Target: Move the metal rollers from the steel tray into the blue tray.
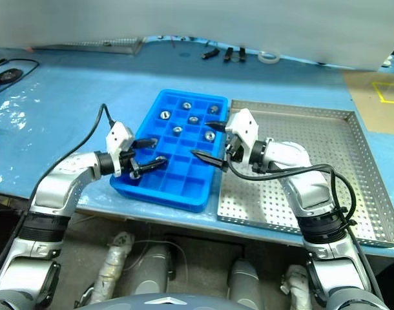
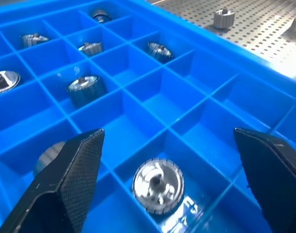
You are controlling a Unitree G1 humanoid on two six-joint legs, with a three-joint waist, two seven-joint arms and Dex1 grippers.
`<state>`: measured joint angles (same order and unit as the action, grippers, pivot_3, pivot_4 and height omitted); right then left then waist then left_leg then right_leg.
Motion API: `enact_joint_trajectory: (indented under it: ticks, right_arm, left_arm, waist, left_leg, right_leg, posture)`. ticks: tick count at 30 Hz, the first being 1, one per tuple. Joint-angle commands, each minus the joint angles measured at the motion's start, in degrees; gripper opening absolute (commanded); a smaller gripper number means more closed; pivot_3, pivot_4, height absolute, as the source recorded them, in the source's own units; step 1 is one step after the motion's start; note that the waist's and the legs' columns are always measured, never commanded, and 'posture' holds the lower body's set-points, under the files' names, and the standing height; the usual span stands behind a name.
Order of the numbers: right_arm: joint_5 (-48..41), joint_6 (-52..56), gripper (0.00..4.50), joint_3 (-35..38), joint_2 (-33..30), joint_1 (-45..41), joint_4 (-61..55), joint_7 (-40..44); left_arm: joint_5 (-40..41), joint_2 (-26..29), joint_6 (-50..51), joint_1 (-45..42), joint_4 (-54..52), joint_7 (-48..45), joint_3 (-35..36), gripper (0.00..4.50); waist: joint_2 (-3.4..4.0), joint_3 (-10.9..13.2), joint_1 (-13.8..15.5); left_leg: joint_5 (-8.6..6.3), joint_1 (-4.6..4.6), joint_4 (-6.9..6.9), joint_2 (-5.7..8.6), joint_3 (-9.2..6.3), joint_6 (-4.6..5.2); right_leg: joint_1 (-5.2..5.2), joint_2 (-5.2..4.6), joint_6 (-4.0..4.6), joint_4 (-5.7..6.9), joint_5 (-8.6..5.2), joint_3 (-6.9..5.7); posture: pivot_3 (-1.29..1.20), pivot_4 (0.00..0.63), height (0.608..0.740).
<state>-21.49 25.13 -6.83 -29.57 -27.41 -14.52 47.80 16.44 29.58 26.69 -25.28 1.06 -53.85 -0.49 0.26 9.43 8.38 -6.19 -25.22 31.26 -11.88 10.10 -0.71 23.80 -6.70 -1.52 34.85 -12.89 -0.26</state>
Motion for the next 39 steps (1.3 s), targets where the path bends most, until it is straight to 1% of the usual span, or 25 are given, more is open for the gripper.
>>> enact_joint_trajectory:
  ticks: [1,8,13,15,18,20,23,25,28,29,32,36,39]
  right_arm:
    - [-1.0,0.6,4.50,2.8,-1.3,0.7,-3.4,-0.6]
    - [-2.1,3.3,4.50,6.5,-4.1,5.8,-9.3,-2.7]
    - [-2.6,5.8,4.50,12.5,-6.5,12.8,-15.6,-6.4]
    - [-2.1,6.6,4.50,16.3,-6.8,16.8,-18.6,-9.2]
    - [-0.3,6.6,4.50,20.4,-5.4,20.8,-20.9,-14.5]
    - [3.4,5.6,4.50,21.9,-4.5,23.5,-19.4,-19.1]
    - [8.2,3.3,4.50,22.0,-2.5,25.5,-16.4,-24.6]
    - [10.5,2.1,4.50,20.7,-0.1,24.6,-13.5,-28.2]
    - [12.1,0.6,4.50,17.8,3.2,20.8,-9.3,-30.5]
    - [13.1,-0.3,4.50,16.7,4.1,19.0,-6.6,-31.1]
    - [15.0,-3.4,4.50,14.0,6.1,13.2,1.7,-31.8]
    - [16.6,-7.2,4.50,12.5,8.9,5.7,13.6,-33.6]
    - [18.0,-9.5,4.50,12.2,10.9,0.2,24.1,-36.4]
  left_arm:
    - [0.6,0.1,-1.9,-2.5,1.7,-1.2,-0.3,4.48]
    - [-1.3,-3.7,-7.4,-11.4,12.5,-4.2,-4.6,4.48]
    - [-3.8,-10.9,-14.7,-21.1,25.0,-6.4,-8.0,4.48]
    - [-5.3,-14.7,-18.7,-25.5,31.7,-6.7,-9.1,4.48]
    - [-6.4,-18.6,-22.8,-30.0,39.0,-8.0,-9.6,4.48]
    - [-5.5,-20.9,-23.2,-31.8,41.1,-10.5,-9.4,4.48]
    - [-4.0,-22.3,-21.8,-32.4,41.0,-15.2,-9.0,4.48]
    - [-2.6,-22.0,-19.4,-31.8,39.0,-19.0,-8.8,4.48]
    - [-2.7,-20.8,-18.9,-31.2,38.9,-20.7,-8.5,4.48]
    - [-2.8,-20.2,-18.6,-30.9,38.7,-20.6,-8.2,4.48]
    - [-3.1,-18.4,-18.4,-30.2,37.6,-19.1,-7.1,4.48]
    - [-3.2,-16.3,-17.6,-28.5,34.8,-16.6,-6.0,4.48]
    - [-2.8,-14.6,-15.4,-26.0,30.5,-15.1,-5.3,4.48]
  waist:
    - [0.00,0.0,-0.1]
    - [-0.01,0.0,-0.4]
    - [-0.03,0.0,-1.6]
    - [-0.05,0.0,-2.3]
    - [-0.05,0.0,-3.6]
    - [-0.06,0.0,-5.0]
    - [-0.07,0.0,-6.8]
    - [-0.07,0.0,-8.0]
    - [-0.06,0.0,-9.4]
    - [-0.05,0.0,-9.5]
    - [-0.05,0.0,-9.4]
    - [-0.05,0.0,-8.7]
    - [-0.05,0.0,-8.0]
  left_leg:
    - [0.01,0.00,0.00,-0.02,0.00,-0.01]
    - [0.03,0.01,0.08,-0.03,0.02,0.01]
    - [0.06,0.01,0.09,-0.02,0.05,0.06]
    - [0.06,0.01,0.11,-0.01,0.08,0.09]
    - [0.03,0.01,0.14,0.00,0.08,0.15]
    - [0.00,0.05,0.16,0.02,0.16,0.20]
    - [-0.01,0.07,0.15,0.00,0.23,0.23]
    - [-0.01,0.07,0.13,-0.01,0.26,0.23]
    - [-0.01,0.09,0.14,-0.01,0.27,0.23]
    - [-0.01,0.10,0.15,-0.01,0.28,0.23]
    - [-0.01,0.10,0.23,-0.05,0.28,0.24]
    - [-0.04,0.02,0.32,-0.07,0.27,0.30]
    - [-0.03,-0.06,0.41,-0.06,0.27,0.58]
  right_leg:
    - [0.00,0.04,0.00,0.00,0.00,0.01]
    - [-0.01,0.09,0.00,0.01,0.01,0.22]
    - [-0.05,0.09,0.00,0.01,0.02,0.33]
    - [-0.05,0.09,0.00,0.01,0.02,0.34]
    - [-0.06,0.08,-0.01,-0.02,0.02,0.36]
    - [-0.06,0.08,-0.01,-0.04,0.02,0.35]
    - [0.00,0.09,-0.01,-0.06,0.02,0.34]
    - [0.08,0.10,-0.01,-0.04,0.02,0.35]
    - [0.13,0.13,0.04,-0.01,0.04,0.40]
    - [0.14,0.15,0.08,-0.01,0.07,0.44]
    - [0.13,0.20,0.16,0.01,0.12,0.46]
    - [0.11,0.20,0.18,0.01,0.13,0.42]
    - [0.08,0.17,0.19,-0.02,0.12,0.38]
  posture:
    - [0.05,0.150,0.740]
    - [-0.08,0.150,0.740]
    - [-0.20,0.150,0.740]
    - [-0.26,0.150,0.740]
    - [-0.34,0.150,0.740]
    - [-0.37,0.150,0.740]
    - [-0.41,0.150,0.740]
    - [-0.41,0.150,0.740]
    - [-0.40,0.150,0.740]
    - [-0.37,0.150,0.740]
    - [-0.34,0.150,0.740]
    - [-0.27,0.150,0.740]
    - [-0.24,0.150,0.740]
